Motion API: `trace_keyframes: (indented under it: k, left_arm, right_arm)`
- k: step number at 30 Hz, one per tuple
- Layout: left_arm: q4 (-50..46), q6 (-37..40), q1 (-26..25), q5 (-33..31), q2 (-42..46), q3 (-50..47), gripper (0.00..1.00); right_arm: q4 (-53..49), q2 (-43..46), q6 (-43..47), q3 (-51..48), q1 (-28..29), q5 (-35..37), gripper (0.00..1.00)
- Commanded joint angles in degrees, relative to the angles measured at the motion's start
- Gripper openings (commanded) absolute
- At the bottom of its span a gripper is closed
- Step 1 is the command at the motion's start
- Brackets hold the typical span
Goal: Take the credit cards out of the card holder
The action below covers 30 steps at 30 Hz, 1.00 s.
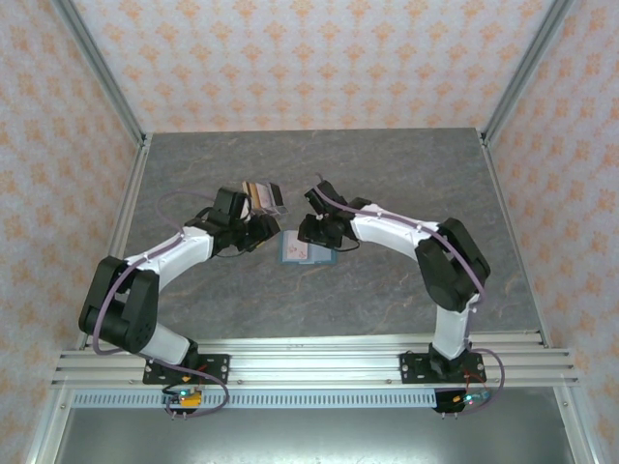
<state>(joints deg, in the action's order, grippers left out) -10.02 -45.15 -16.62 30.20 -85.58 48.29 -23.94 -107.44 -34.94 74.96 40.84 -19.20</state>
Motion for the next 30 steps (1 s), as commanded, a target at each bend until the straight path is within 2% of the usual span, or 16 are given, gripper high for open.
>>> trace_keyframes:
  k: [1, 7, 13, 30]
  left_arm:
    - [2.49, -0.56, -0.48, 1.46, -2.15, -0.25, 0.44]
    - [3.40, -0.47, -3.00, 2.06, -6.08, 2.44, 0.37]
    - [4.50, -1.07, -4.77, 1.23, -10.20, 5.18, 0.31]
    - [3.22, 0.09, -4.99, -2.79, -16.44, 6.13, 0.16]
  right_arm:
    - [0.81, -1.69, -1.43, 0.83, -1.13, -1.78, 0.38]
    - [4.76, -3.32, -1.64, -0.51, -2.39, -5.63, 0.31]
    - [5.23, -5.45, -1.45, 0.41, -2.78, -6.09, 0.29]
    - [7.10, -6.33, -1.47, -0.58, -2.96, -6.51, 0.20]
